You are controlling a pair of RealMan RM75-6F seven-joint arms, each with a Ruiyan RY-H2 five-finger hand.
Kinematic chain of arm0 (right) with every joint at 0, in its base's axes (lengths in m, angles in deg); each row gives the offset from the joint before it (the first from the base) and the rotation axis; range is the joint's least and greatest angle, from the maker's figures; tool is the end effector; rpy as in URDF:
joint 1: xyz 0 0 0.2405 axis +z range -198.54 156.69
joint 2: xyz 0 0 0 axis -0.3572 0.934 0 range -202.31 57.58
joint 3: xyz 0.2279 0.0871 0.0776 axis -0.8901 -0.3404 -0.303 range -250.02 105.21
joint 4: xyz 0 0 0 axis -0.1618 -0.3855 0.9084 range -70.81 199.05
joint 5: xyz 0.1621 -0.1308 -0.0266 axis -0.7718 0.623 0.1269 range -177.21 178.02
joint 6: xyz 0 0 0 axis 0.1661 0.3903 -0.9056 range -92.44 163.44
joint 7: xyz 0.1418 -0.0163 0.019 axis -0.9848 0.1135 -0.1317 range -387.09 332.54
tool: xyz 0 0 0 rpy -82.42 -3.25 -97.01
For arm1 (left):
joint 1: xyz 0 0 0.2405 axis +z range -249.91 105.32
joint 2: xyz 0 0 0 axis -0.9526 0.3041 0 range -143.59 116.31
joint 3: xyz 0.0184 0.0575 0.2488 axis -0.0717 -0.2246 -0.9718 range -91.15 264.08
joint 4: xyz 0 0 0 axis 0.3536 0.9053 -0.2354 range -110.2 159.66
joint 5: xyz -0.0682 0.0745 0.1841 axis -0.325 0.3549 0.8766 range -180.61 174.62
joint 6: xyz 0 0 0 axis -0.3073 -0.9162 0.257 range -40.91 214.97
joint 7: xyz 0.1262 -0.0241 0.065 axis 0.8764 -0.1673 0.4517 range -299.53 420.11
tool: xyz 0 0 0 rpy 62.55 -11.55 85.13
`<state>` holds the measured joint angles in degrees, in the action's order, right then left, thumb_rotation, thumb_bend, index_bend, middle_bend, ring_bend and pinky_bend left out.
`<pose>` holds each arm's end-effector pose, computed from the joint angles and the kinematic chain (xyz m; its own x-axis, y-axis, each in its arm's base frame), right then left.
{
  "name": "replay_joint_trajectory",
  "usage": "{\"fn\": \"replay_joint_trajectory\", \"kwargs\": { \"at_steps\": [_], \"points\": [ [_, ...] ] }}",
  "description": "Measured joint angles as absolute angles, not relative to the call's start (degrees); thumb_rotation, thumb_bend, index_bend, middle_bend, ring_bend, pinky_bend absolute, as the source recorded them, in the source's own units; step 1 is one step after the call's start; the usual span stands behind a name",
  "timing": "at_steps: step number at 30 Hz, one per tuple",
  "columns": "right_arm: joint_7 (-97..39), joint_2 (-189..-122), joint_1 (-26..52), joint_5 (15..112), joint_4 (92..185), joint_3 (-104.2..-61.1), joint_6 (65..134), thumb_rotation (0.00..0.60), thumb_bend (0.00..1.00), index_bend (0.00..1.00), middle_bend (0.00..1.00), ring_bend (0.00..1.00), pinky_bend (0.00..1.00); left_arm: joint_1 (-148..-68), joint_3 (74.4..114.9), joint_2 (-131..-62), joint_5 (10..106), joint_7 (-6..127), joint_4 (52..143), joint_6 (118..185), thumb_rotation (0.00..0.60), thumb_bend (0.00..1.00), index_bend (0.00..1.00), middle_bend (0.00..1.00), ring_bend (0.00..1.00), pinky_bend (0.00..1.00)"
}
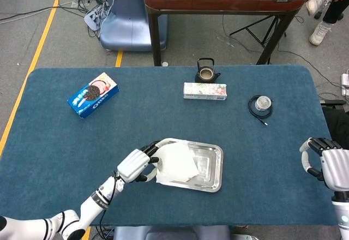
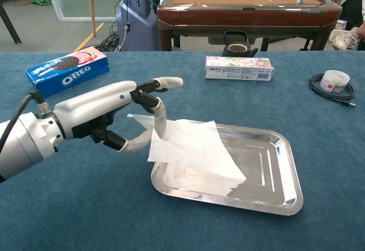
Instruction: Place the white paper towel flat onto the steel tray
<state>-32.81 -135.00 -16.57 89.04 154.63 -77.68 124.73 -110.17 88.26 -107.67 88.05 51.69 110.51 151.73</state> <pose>-0.3063 -0.1867 0.1831 0.3547 0.1076 0.9288 -0.9306 -0.0557 0.3619 -0.1156 0.2653 -0.0449 0.1333 0.3992 0.9071 0.8086 -0.5731 0.1334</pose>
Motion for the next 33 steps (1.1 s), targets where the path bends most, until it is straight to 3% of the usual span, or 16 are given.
{"fn": "replay_joint_trajectory", "kwargs": {
  "at_steps": [8, 22, 27, 33],
  "points": [
    [-32.6, -135.2, -16.4, 88.5, 154.4, -77.9, 124.4, 0.600, 0.52, 0.55, 0.48, 0.38, 0.43, -110.7, 86.2, -106.4, 91.4, 50.2, 113.7, 151.5, 0.600, 0.52, 0.61, 0.00, 0.00, 0.21],
    [-32.6, -135.2, -16.4, 88.5, 154.4, -77.9, 124.2, 0.600, 0.52, 0.55, 0.48, 0.38, 0.43, -112.8, 88.2, -108.5, 89.0, 50.0, 108.0, 148.4, 0.600, 0.52, 0.59, 0.00, 0.00, 0.21],
    [-32.6, -135.2, -16.4, 88.5, 154.4, -77.9, 124.3, 0.600, 0.52, 0.55, 0.48, 0.38, 0.43, -112.7, 88.5, -109.5, 88.4, 50.1, 106.3, 148.6, 0.600, 0.50, 0.54, 0.00, 0.00, 0.21],
    [-32.5, -135.2, -16.4, 88.7, 154.5, -77.8, 124.4, 0.600, 0.52, 0.55, 0.48, 0.38, 0.43, -112.5, 88.9, -110.6, 86.3, 49.8, 105.7, 148.0, 0.600, 0.41, 0.42, 0.00, 0.00, 0.21]
  ]
}}
